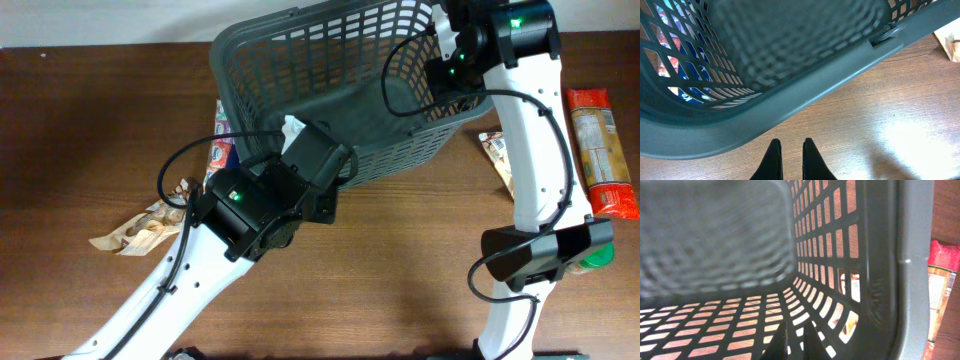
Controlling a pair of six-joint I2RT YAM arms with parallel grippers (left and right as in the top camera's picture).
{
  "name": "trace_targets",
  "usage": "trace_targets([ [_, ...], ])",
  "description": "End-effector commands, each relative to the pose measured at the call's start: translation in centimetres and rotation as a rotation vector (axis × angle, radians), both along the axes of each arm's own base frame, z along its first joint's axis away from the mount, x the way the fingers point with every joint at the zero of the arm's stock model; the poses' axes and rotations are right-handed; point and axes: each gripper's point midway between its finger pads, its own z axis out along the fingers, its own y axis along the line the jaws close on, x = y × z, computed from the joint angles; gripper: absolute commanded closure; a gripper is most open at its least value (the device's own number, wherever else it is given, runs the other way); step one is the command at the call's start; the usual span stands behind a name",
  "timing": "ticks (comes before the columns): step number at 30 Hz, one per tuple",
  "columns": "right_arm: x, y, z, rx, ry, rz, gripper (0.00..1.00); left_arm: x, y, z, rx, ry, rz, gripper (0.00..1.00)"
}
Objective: Pack container
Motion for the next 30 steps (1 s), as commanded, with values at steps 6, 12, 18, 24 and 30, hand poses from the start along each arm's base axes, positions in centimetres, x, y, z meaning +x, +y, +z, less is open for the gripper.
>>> trace_targets([
  [6, -0.9, -0.5, -0.3, -0.015, 0.040, -0.009, 0.96, 0.9, 0.5, 0.3, -0.012, -0.005, 0.033, 0.98],
  [12, -1.8, -0.4, -0.6, -0.005, 0.078, -0.011, 0.96, 2.1, 2.4, 0.3, -0.002, -0.009, 0.080, 0.98],
  [18, -2.4, -0.5, -0.8, 0.000, 0.102, -0.028, 0.96, 2.9, 3.8, 0.3, 0.011, -0.014, 0.105, 0.98],
  [24, -2.5, 0.3, -0.9, 0.038, 0.110, -0.013, 0.96, 3.8, 4.5, 0.6, 0.021, -0.034, 0.102, 0.98],
  [30, -2.6, 0.3, -0.7, 0.040, 0.106, -0.019, 0.96, 5.0, 4.8, 1.1, 0.021, -0.076, 0.089, 0.98],
])
